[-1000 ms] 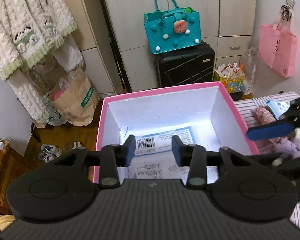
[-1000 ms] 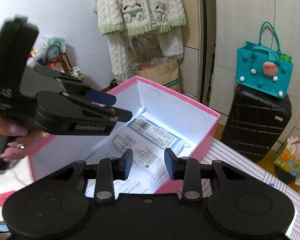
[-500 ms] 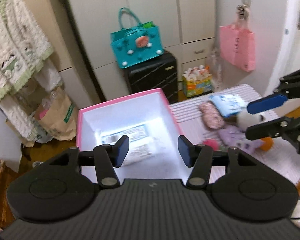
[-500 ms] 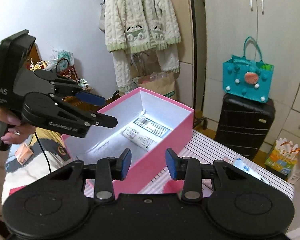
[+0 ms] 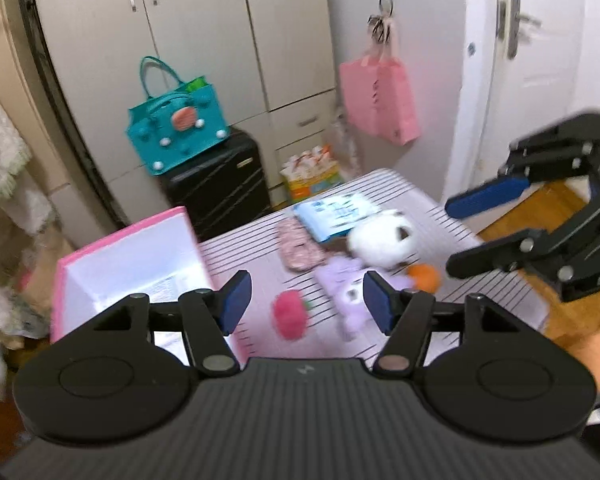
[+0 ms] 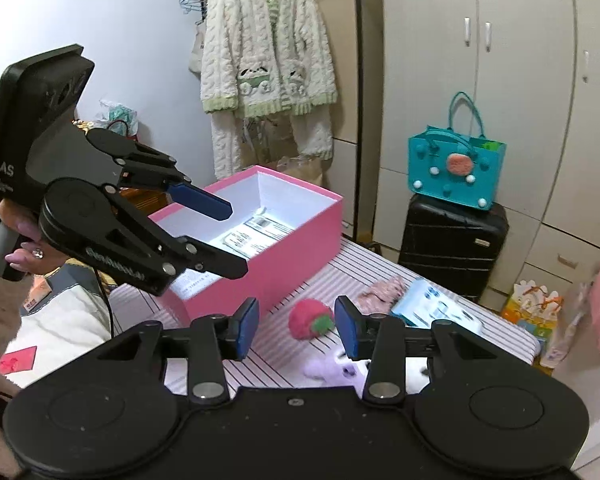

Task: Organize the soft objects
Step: 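Move the left tool back toward the pink strawberry plush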

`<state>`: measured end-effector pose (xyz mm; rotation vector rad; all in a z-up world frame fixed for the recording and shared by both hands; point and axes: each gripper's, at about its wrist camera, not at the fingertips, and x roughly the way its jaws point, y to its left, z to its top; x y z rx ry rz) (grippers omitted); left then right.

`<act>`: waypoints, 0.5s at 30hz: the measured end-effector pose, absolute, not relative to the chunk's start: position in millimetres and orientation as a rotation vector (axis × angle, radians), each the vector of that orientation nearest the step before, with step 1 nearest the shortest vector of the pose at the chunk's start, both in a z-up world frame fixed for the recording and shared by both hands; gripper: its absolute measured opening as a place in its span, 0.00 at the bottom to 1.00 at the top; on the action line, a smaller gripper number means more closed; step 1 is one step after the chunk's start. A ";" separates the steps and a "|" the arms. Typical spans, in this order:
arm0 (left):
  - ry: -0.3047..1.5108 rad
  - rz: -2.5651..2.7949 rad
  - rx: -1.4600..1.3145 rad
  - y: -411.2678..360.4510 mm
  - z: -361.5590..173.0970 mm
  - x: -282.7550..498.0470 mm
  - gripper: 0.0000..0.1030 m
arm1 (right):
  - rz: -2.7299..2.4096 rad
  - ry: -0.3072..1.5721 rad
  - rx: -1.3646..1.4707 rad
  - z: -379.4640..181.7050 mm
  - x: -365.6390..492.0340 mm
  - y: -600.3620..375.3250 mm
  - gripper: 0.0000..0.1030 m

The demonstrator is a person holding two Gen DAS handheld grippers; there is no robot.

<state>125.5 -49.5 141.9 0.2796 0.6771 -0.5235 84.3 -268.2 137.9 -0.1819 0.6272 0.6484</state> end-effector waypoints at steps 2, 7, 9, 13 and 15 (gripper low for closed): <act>0.659 -0.538 0.252 -52.6 137.0 122.3 0.59 | 0.633 0.637 -0.170 128.2 80.6 -277.0 0.46; 0.622 -0.499 0.239 -65.8 120.0 117.4 0.61 | 0.588 0.653 -0.156 101.0 77.6 -296.6 0.46; 0.613 -0.476 0.245 -72.3 111.0 118.0 0.61 | 0.578 0.660 -0.146 90.0 76.9 -304.0 0.47; 0.615 -0.412 0.263 -82.4 89.2 127.3 0.63 | 0.565 0.656 -0.139 70.0 77.9 -314.1 0.49; 0.619 -0.391 0.251 -84.2 78.9 132.7 0.63 | 0.561 0.658 -0.130 60.0 80.2 -318.1 0.50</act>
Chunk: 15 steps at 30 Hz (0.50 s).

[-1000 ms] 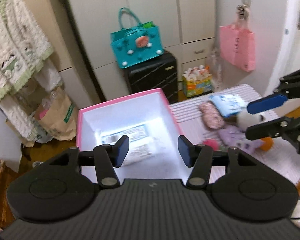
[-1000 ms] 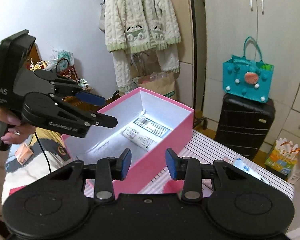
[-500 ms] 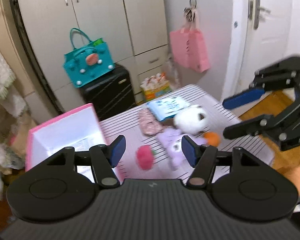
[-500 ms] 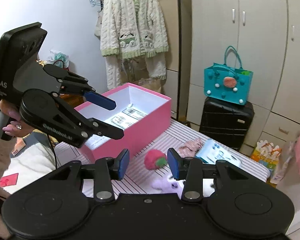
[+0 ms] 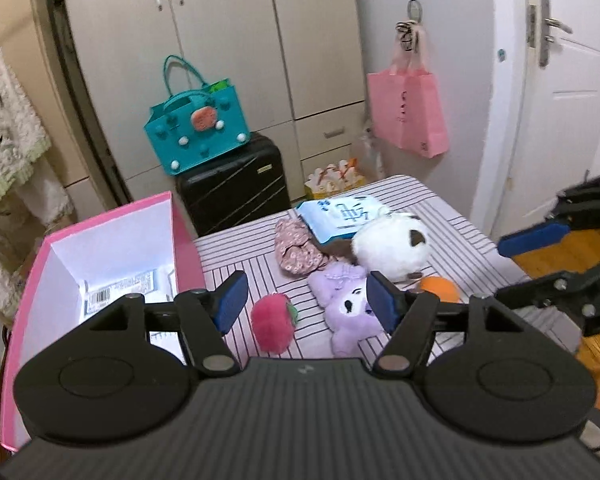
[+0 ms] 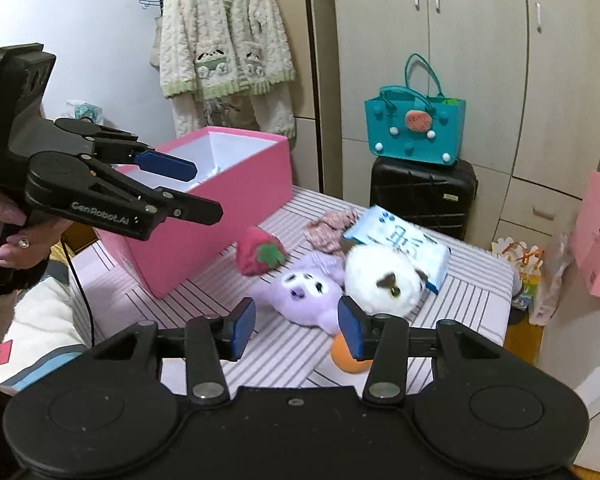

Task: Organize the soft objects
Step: 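Move the left tool back toward the pink strawberry plush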

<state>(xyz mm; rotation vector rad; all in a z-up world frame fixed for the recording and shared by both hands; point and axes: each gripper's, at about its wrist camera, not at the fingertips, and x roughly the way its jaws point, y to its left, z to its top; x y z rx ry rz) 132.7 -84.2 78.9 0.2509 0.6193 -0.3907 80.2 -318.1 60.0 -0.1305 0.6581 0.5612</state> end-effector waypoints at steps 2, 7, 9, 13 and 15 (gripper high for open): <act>0.646 -0.385 0.225 -84.3 68.1 141.3 0.63 | 0.556 0.662 -0.119 49.0 82.5 -322.1 0.51; 0.723 -0.392 0.167 -85.9 43.5 162.1 0.63 | 0.526 0.669 -0.099 22.6 89.7 -331.9 0.51; 0.726 -0.366 0.178 -90.7 34.3 166.3 0.63 | 0.518 0.667 -0.099 13.9 91.8 -334.0 0.52; 0.715 -0.266 0.248 -100.8 18.4 172.9 0.63 | 0.516 0.671 -0.124 -1.2 94.3 -333.1 0.55; 0.711 -0.223 0.291 -105.3 13.0 178.5 0.62 | 0.516 0.675 -0.124 -7.3 96.4 -332.8 0.57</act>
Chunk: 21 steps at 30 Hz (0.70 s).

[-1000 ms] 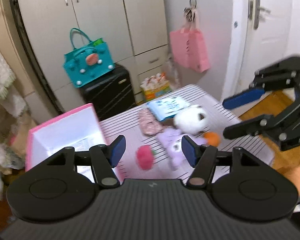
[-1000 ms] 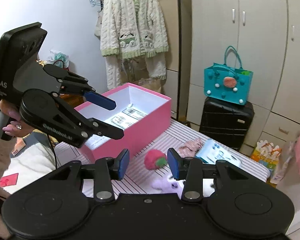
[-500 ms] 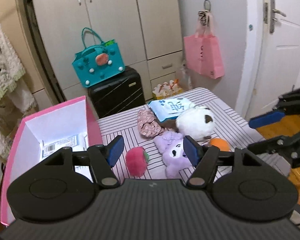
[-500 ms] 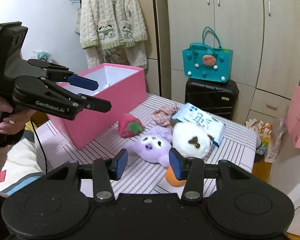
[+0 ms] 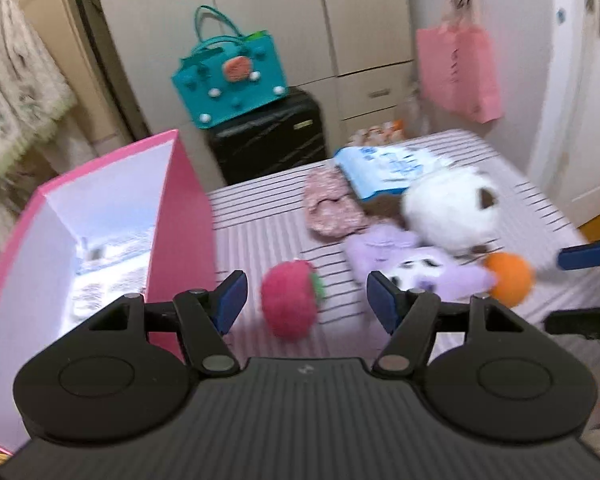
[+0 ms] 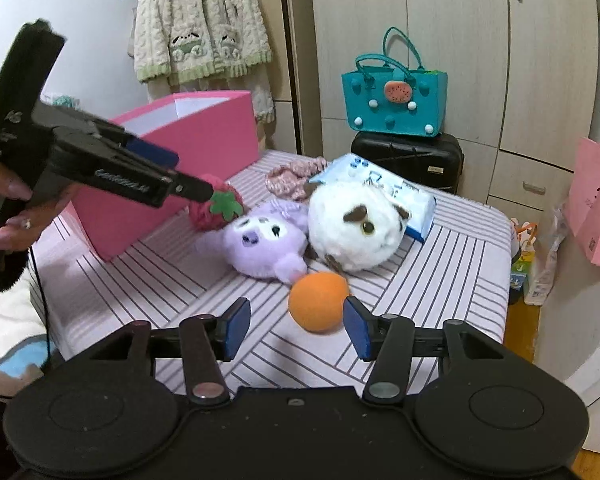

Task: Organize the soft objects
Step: 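Move the left tool back toward the pink strawberry plush, then grasp the strawberry plush with the left tool while the right tool grasps the orange ball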

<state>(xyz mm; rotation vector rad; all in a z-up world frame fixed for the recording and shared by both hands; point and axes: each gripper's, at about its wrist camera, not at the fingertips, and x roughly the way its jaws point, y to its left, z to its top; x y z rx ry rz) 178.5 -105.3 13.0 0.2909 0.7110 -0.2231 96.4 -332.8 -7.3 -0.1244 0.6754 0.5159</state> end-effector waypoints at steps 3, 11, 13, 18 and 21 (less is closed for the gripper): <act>0.728 -0.207 0.283 -106.7 7.8 188.3 0.62 | 0.517 0.678 -0.120 -14.7 99.3 -332.7 0.58; 0.787 -0.212 0.243 -113.3 -6.6 202.3 0.61 | 0.503 0.643 -0.140 -26.9 103.0 -328.4 0.58; 0.794 -0.196 0.232 -112.7 -11.3 204.7 0.61 | 0.501 0.632 -0.150 -29.0 104.6 -327.6 0.61; 0.790 -0.178 0.209 -109.4 -19.8 208.1 0.61 | 0.484 0.614 -0.180 -33.0 107.5 -324.3 0.68; 0.777 -0.167 0.203 -107.8 -23.1 208.9 0.61 | 0.489 0.612 -0.169 -34.1 108.2 -323.8 0.68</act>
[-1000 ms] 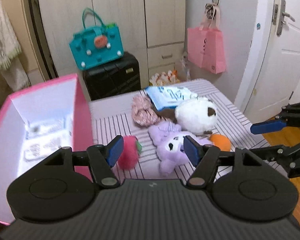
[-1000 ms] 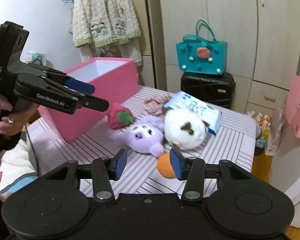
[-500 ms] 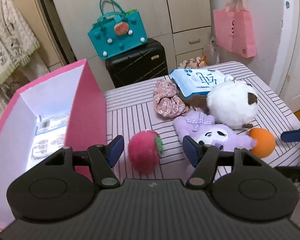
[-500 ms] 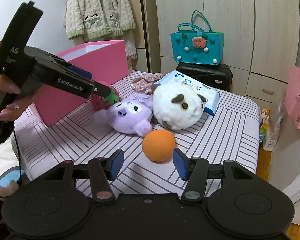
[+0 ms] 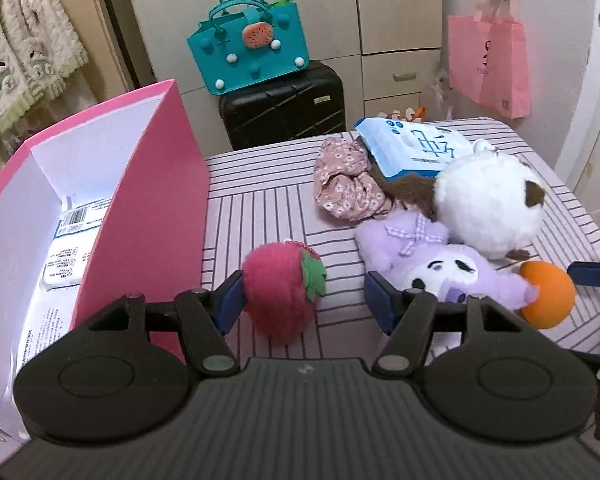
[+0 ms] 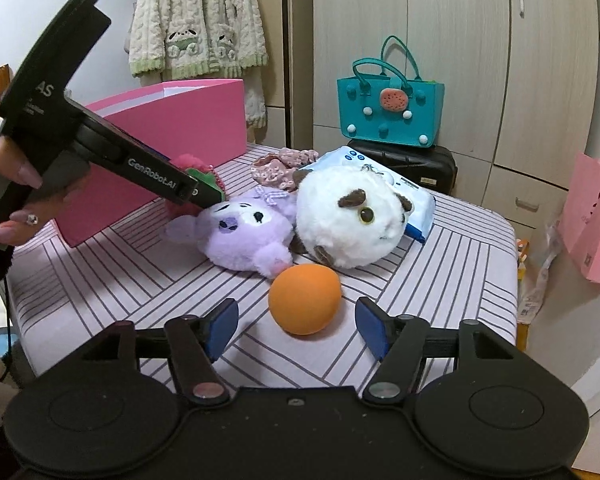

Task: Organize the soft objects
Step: 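Grasp the strawberry plush with the left tool while the right tool grasps the orange ball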

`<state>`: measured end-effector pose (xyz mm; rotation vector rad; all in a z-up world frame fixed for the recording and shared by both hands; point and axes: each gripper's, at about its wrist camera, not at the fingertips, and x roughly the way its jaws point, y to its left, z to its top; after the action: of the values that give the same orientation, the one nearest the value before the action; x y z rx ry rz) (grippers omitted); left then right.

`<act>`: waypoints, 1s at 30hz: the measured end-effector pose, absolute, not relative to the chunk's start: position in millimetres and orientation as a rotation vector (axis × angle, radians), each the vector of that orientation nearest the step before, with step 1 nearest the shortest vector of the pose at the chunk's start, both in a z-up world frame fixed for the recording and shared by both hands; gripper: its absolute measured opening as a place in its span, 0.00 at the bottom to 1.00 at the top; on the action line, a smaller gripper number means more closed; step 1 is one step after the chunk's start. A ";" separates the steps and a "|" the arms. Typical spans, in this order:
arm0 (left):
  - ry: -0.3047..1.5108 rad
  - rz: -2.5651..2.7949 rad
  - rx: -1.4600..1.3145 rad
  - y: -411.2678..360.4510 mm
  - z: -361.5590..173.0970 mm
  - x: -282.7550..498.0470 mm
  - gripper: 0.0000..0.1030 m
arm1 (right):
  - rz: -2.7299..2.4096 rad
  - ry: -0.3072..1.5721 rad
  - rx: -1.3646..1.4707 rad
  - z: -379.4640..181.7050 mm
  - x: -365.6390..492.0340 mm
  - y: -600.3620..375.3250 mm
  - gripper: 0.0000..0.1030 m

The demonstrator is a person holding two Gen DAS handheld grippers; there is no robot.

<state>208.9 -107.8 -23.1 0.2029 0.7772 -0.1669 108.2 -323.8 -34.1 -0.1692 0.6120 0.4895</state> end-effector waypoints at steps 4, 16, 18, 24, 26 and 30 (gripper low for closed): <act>0.768 -0.154 0.183 -105.1 -27.6 207.7 0.42 | 0.483 0.583 -0.182 -37.9 106.6 -320.2 0.68; 0.731 -0.193 0.029 -86.7 -33.3 194.2 0.26 | 0.471 0.562 -0.242 -40.0 105.5 -308.2 0.74; 0.723 -0.203 0.011 -85.4 -32.4 187.4 0.26 | 0.479 0.580 -0.238 -38.8 106.2 -307.5 0.74; 0.681 -0.202 -0.012 -92.3 -26.7 171.1 0.26 | 0.441 0.620 -0.153 -36.3 113.6 -308.8 0.73; 0.673 -0.208 0.000 -94.5 -26.3 165.7 0.26 | 0.428 0.638 -0.101 -36.8 116.7 -313.0 0.72; 0.685 -0.226 -0.021 -89.2 -25.3 158.1 0.26 | 0.400 0.651 -0.033 -36.9 117.2 -317.5 0.59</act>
<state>158.1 -89.2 -25.3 -0.0214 0.6849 -0.2263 117.2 -317.5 -36.9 -0.0334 0.6511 0.4001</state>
